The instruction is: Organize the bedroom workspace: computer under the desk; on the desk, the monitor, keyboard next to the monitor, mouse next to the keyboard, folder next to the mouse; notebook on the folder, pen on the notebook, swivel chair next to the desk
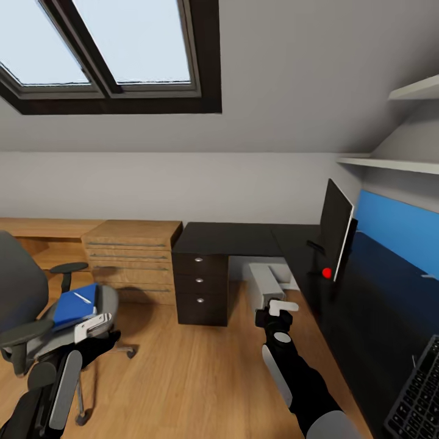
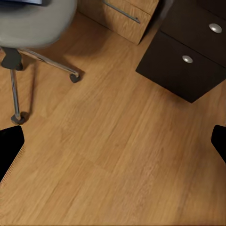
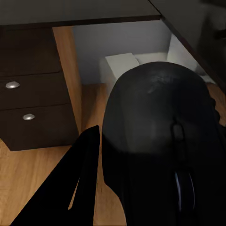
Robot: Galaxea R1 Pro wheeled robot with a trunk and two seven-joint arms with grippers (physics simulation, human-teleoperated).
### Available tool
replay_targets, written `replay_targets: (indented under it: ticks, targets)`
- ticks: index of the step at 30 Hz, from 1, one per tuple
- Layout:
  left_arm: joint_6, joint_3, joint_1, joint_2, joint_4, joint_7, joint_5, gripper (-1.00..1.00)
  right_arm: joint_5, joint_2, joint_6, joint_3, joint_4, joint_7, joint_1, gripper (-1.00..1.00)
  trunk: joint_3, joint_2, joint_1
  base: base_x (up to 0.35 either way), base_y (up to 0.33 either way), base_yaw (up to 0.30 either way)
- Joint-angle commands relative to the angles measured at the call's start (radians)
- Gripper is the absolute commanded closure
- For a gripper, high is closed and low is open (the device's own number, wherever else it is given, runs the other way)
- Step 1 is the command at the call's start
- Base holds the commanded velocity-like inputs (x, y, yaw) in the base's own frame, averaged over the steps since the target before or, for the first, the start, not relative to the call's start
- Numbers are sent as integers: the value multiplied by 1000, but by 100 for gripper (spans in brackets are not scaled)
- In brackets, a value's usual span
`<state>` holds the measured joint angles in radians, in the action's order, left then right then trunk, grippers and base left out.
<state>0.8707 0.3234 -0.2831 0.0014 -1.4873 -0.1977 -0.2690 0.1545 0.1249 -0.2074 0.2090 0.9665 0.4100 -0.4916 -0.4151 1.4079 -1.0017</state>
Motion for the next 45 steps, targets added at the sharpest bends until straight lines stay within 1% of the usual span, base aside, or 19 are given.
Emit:
replay_targets:
  ticks: [1, 8, 14, 20, 21, 22, 27, 32, 37, 39, 42, 45]
  targets:
    - [4, 0, -1, 0, -1, -8, -10, -100, 8, 0, -4, 3, 1, 6, -1, 100, 2, -7, 3, 263, 236, 0]
    - [4, -2, -1, -1, 0, -9, -10, -100, 8, 2, -3, 5, 3, 6, -1, 100, 24, -56, 30, 263, 237, 11]
    - [4, -19, -1, -1, 4, -9, -10, -100, 8, 5, -2, 11, 3, 7, -1, 100, 43, -98, 53, 263, 237, 206]
    - [5, -23, -1, -1, 5, -9, -10, -100, 7, 5, -1, 47, 3, 7, -1, 100, 60, -140, 76, 264, 236, 266]
    - [5, -28, -1, -1, 7, -9, -10, -100, 7, 5, -1, 56, 3, 8, -1, 100, 60, -140, 76, 264, 237, 254]
    - [5, -32, -1, -1, 8, -9, -10, -100, 7, 5, -1, 57, 3, 8, -1, 100, 59, -140, 76, 264, 237, 248]
    - [4, -73, -1, 0, 26, -11, -9, -100, 7, 4, -1, 61, 3, 8, -1, 100, 55, -140, 76, 194, 173, 178]
    - [3, -81, -1, -1, 34, -12, -9, -100, 7, 2, -1, 60, 3, 8, -1, 100, 54, -140, 76, 72, 25, 30]
    - [2, -83, -1, -2, 41, -13, -8, -100, 6, -2, -1, 58, 3, 9, -1, 100, 54, -140, 76, 279, 3, 3]
    - [2, -92, -1, -3, 42, -14, -8, -100, 5, -3, 0, 59, 3, 9, -1, 100, 54, -140, 76, 315, 1, 1]
    - [1, -136, 0, -1, 46, -15, -7, -100, 5, -4, 0, 59, 3, 7, -1, 100, 54, -140, 76, 322, 0, 0]
    - [1, -152, 1, 0, 49, -15, -7, -100, 5, -4, 0, 59, 3, 6, -1, 100, 54, -140, 76, 324, 0, 0]
